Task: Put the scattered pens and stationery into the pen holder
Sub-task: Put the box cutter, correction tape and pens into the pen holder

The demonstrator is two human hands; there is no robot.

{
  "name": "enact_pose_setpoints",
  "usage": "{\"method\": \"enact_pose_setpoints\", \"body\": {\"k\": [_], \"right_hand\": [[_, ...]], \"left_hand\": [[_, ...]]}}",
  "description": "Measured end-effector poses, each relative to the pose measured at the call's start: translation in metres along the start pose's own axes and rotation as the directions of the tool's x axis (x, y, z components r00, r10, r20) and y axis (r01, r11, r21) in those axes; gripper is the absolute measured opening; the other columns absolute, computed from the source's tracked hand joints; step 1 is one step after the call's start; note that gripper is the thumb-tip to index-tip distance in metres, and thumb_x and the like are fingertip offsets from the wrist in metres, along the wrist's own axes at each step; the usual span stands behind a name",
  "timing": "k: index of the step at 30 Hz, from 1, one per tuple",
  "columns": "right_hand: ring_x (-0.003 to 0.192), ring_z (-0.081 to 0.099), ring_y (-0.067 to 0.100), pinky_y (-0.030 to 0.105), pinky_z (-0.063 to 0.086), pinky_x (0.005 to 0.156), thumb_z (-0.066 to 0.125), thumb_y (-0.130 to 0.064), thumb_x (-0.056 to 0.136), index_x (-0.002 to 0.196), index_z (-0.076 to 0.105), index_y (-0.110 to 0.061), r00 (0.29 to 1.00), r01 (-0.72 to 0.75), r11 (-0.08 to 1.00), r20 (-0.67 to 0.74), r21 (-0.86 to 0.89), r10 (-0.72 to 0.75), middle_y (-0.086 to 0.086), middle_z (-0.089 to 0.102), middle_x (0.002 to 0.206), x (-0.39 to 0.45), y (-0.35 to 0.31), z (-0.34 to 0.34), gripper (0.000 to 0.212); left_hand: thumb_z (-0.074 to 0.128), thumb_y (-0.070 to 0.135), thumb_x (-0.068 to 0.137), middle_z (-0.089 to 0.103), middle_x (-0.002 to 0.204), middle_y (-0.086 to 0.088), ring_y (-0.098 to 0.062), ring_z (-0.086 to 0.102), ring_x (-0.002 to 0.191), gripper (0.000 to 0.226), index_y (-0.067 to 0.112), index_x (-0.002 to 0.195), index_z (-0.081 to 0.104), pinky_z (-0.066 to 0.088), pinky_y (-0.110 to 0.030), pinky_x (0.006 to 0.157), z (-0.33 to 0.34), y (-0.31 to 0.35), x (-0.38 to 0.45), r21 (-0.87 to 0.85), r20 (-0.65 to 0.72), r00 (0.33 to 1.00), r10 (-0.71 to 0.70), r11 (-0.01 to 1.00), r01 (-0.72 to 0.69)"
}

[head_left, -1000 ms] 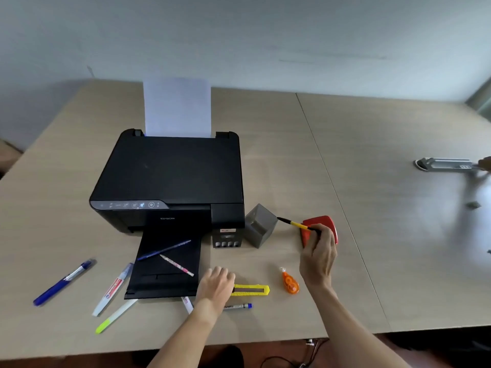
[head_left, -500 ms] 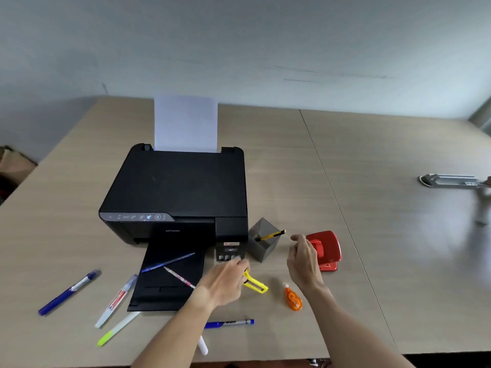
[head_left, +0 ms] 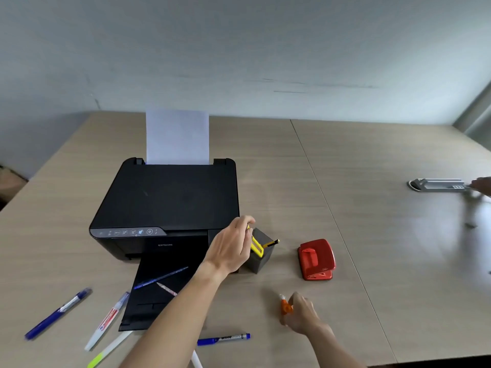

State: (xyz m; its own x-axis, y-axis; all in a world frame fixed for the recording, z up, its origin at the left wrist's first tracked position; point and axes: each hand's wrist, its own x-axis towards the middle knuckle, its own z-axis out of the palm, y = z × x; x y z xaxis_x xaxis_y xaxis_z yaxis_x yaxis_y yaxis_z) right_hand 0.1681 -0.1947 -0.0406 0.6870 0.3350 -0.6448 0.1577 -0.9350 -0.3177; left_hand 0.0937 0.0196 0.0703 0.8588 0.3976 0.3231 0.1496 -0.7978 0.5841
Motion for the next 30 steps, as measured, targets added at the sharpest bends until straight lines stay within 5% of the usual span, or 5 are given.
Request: {"method": "enact_pose_setpoints", "body": {"k": [5, 14, 21, 27, 30], "right_hand": [[0.101, 0.059, 0.034, 0.036, 0.05, 0.078, 0.059, -0.025, 0.082, 0.09, 0.04, -0.016, 0.994, 0.055, 0.998, -0.096, 0.028, -0.052, 0.01, 0.054, 0.104, -0.004, 0.009, 0.016, 0.023], [0.087, 0.06, 0.031, 0.035, 0.045, 0.069, 0.059, -0.024, 0.081, 0.099, 0.05, -0.015, 0.932, 0.18, 0.943, -0.355, 0.279, -0.073, 0.01, 0.063, 0.093, -0.003, 0.002, -0.012, 0.022], [0.068, 0.053, 0.022, 0.033, 0.041, 0.059, 0.057, -0.029, 0.085, 0.081, 0.051, -0.016, 0.859, 0.317, 0.917, -0.483, 0.241, -0.17, 0.006, 0.059, 0.077, 0.003, -0.018, -0.05, 0.015], [0.079, 0.054, 0.018, 0.036, 0.049, 0.071, 0.056, -0.023, 0.089, 0.091, 0.059, -0.016, 0.789, 0.439, 0.884, -0.539, 0.162, -0.294, -0.002, 0.055, 0.083, -0.003, -0.042, -0.074, 0.008], [0.075, 0.052, 0.013, 0.026, 0.042, 0.067, 0.057, -0.021, 0.088, 0.092, 0.06, -0.019, 0.747, 0.499, 0.858, -0.561, 0.119, -0.357, -0.003, 0.054, 0.085, -0.002, -0.055, -0.081, 0.005]], "left_hand": [[0.046, 0.026, 0.099, 0.063, 0.093, -0.002, -0.024, 0.061, 0.072, 0.017, 0.017, 0.111, 0.054, 0.05, -0.037, 0.064, 0.014, -0.001, 0.006, 0.162, 0.005, 1.0, 0.012, 0.987, -0.012], [0.069, 0.018, 0.084, 0.069, 0.086, -0.002, -0.023, 0.058, 0.084, 0.031, 0.018, 0.111, 0.053, 0.043, -0.033, 0.07, 0.041, -0.005, 0.006, 0.575, 0.321, 0.947, -0.025, 0.799, -0.174], [0.064, 0.011, 0.086, 0.068, 0.087, 0.0, -0.022, 0.058, 0.087, 0.02, 0.017, 0.104, 0.055, 0.043, -0.031, 0.07, 0.041, -0.003, 0.003, 0.538, 0.33, 0.943, -0.026, 0.826, -0.166], [0.049, 0.004, 0.095, 0.058, 0.093, -0.001, -0.021, 0.06, 0.071, 0.016, 0.016, 0.1, 0.057, 0.05, -0.03, 0.057, 0.031, -0.01, -0.01, 0.335, 0.271, 0.962, -0.016, 0.939, -0.079], [0.048, 0.01, 0.096, 0.056, 0.093, -0.002, -0.025, 0.062, 0.063, 0.012, 0.015, 0.099, 0.058, 0.053, -0.036, 0.054, 0.023, -0.012, -0.027, 0.259, 0.272, 0.962, 0.011, 0.962, -0.084]]}}
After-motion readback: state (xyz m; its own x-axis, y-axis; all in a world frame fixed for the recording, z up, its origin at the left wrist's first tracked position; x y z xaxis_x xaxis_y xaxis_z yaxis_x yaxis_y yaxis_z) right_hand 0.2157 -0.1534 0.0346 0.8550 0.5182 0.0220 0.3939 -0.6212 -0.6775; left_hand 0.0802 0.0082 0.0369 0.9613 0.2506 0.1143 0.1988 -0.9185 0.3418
